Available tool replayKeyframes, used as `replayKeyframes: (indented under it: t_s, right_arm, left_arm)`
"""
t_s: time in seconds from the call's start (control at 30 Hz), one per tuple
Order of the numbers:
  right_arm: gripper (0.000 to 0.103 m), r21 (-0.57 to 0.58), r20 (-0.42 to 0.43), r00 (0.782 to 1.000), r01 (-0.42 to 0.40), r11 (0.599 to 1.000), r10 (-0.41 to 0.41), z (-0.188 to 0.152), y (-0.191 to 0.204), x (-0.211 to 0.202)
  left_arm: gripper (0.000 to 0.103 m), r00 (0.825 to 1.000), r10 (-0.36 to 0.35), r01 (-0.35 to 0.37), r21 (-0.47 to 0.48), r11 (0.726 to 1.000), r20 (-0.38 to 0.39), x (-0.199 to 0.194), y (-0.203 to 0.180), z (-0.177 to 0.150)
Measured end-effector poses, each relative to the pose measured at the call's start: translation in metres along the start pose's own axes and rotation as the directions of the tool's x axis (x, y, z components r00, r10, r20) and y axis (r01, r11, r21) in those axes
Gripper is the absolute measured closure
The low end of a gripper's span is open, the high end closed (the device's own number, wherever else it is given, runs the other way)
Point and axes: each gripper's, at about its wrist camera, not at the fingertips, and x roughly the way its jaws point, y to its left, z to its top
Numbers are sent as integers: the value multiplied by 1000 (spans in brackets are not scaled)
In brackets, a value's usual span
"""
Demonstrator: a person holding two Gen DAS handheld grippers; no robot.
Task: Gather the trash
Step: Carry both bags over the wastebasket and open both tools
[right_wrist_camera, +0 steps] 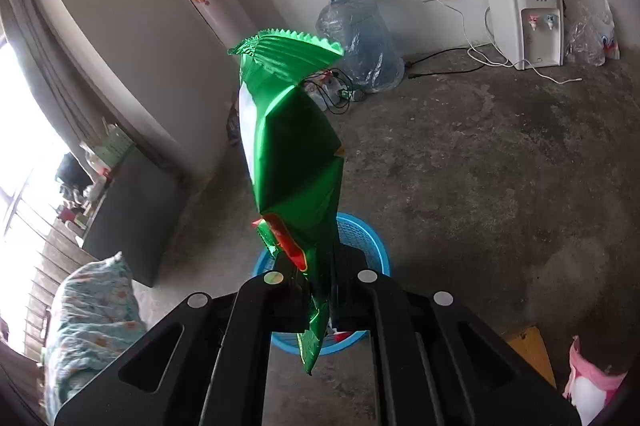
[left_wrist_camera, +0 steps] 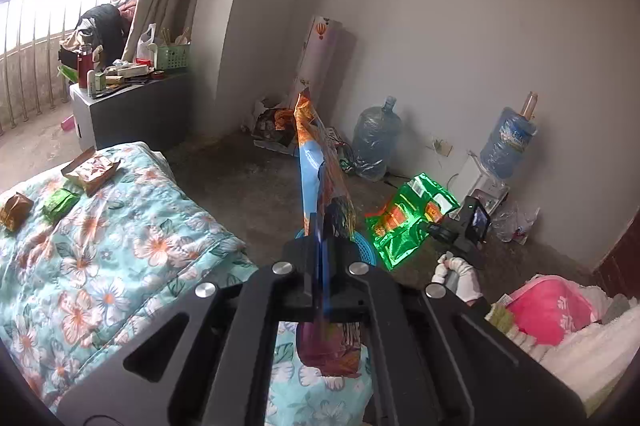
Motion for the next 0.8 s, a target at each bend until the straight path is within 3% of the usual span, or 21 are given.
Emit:
replayKeyframes:
  t_s: [0.17,0.23,0.27,0.33,0.37,0.43,0.5,0.63,0.7,0.8]
  right_arm:
    - [96,-124,6,997,80,989,-80,-11,19,62]
    - [93,-163,-43,995,77,984,-85,-24,22,95]
    - [89,-182,-85,992,72,981,-89,-30,20,107]
    - [71,-199,-162,981,76,977,-110,-45,15,128]
    - [70,-183,-184,978,65,981,-99,-50,9,131]
    - [58,-136,-188,979,47,990,-72,-54,0,127]
    - [53,-81,-179,983,25,996,-39,-54,-13,117]
    - [49,44,-130,991,-5,999,11,-49,-42,93]
    - [42,116,-96,994,-47,992,59,-54,-48,80]
    - [42,156,-97,993,-56,986,72,-48,-63,75]
  left_arm:
    - [103,999,-11,11,-4,1000,-48,37,4,5]
    - [103,997,-14,14,-6,1000,-72,51,7,5]
    - [103,996,-16,16,-7,1000,-87,60,8,4]
    - [103,993,-17,17,-3,1000,-114,75,12,3]
    - [103,992,-16,16,0,1000,-126,81,12,2]
    - [103,989,-17,18,3,1000,-150,94,11,2]
    - [103,985,-20,22,11,1000,-170,107,11,3]
    - [103,973,-58,58,-9,998,-222,135,9,6]
    - [103,961,-79,75,-25,997,-266,157,6,8]
    - [103,943,-96,92,-29,995,-319,191,-5,14]
